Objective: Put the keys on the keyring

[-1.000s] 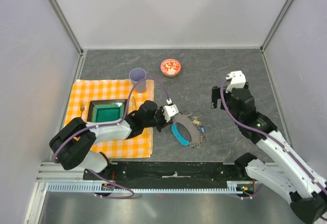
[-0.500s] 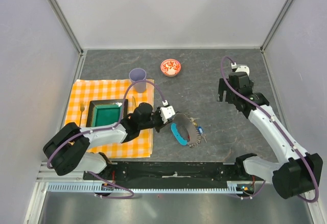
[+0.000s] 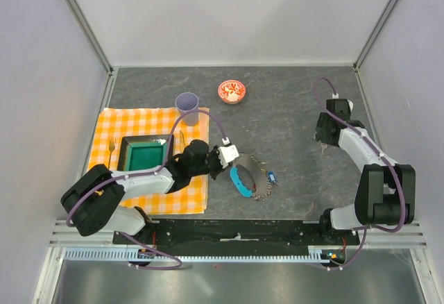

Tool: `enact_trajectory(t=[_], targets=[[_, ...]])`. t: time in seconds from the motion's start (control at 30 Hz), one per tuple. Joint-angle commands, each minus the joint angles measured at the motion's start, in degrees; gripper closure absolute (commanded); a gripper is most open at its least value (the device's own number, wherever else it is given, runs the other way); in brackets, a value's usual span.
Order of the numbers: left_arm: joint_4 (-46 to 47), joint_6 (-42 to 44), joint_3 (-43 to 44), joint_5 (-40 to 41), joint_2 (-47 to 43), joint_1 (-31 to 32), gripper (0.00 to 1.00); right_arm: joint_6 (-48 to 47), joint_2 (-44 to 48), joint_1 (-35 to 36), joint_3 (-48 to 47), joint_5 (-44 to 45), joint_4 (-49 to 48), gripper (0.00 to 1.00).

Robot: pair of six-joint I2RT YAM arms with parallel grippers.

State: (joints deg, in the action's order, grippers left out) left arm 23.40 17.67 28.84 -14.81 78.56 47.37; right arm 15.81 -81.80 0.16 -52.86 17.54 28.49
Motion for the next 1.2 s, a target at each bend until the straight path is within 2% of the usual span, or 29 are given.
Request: enact_trajectory(t=[0.0, 0.13, 0.3, 0.43, 0.6, 1.17], targets=[[0.94, 2.98, 2.98, 2.06, 0.8, 0.09, 0.98, -0.35, 2.07, -5.87, 5.3, -8.12, -11.69, 0.34], [0.86, 3.07, 2.89, 2.59, -0.16, 0.17, 0.98, -2.8, 5.07, -9.56, 10.84, -12.43, -18.38, 0.48], [0.77, 3.07, 2.54, 2.85, -1.31, 0.17, 0.98, -6.75, 5.6, -10.27, 14.01, -17.36, -23.56, 0.51], [0.86, 3.16, 2.19, 3.29, -2.54, 0.17, 0.98, -8.52, 5.51, -10.71, 15.33, -19.38, -26.38, 0.6], [0.69, 3.16, 2.1, 3.21, -2.98, 0.17, 0.98, -9.4, 3.24, -11.15, 15.95, -22.1, -28.05, 0.66], [-0.19, 3.07, 2.62, 3.29, -2.98, 0.09, 0.98, -10.1, -1.96, -11.77, 15.33, -22.64, -29.63, 0.68]])
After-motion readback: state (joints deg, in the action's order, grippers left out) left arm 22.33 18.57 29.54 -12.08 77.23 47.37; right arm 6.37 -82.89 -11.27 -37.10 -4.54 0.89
